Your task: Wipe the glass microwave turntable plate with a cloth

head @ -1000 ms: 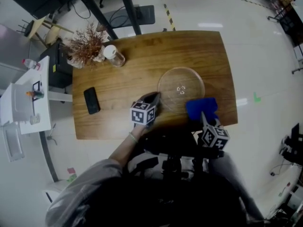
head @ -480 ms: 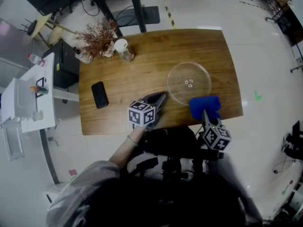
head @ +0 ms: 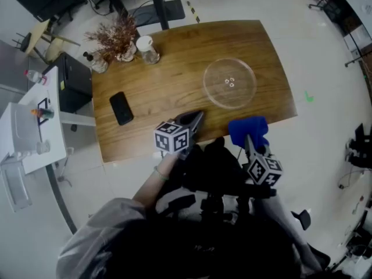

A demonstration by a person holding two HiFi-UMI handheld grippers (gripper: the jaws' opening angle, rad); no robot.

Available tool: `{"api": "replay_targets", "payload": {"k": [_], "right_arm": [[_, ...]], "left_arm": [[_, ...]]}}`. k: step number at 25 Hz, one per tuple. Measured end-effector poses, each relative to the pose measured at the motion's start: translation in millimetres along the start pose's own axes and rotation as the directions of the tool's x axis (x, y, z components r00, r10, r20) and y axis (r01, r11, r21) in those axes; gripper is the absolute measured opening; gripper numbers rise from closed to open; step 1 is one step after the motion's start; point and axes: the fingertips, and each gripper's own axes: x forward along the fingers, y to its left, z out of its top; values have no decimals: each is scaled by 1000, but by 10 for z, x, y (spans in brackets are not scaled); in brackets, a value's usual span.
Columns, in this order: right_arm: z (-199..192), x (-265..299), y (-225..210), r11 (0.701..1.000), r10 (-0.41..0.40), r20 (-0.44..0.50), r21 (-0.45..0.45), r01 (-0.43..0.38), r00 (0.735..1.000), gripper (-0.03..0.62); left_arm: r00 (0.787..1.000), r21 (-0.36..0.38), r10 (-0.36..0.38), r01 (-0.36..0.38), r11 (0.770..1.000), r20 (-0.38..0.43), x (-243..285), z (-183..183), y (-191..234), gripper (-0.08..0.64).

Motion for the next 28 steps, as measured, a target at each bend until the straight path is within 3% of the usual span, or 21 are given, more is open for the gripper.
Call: {"api": "replay_targets", "payload": {"k": [6, 12, 17, 28], "right_arm": [[-107, -224, -4, 1000, -10, -12, -14, 10, 1000, 80], [9, -308, 97, 999, 43, 9, -28, -43, 999, 80], [-66, -557, 97, 994, 93, 19, -56, -91, 996, 80], [-619, -1245, 26, 977, 183, -16, -107, -184, 983, 80]], "left_arm": [[998, -12, -55, 55, 998, 5, -43, -87, -274, 5], [997, -3, -63, 63, 998, 51, -90, -69, -593, 5], [996, -5, -64, 65, 998, 62, -146, -286, -1001, 5], [997, 5, 11, -11, 1000, 79, -523, -924, -1647, 5]]}}
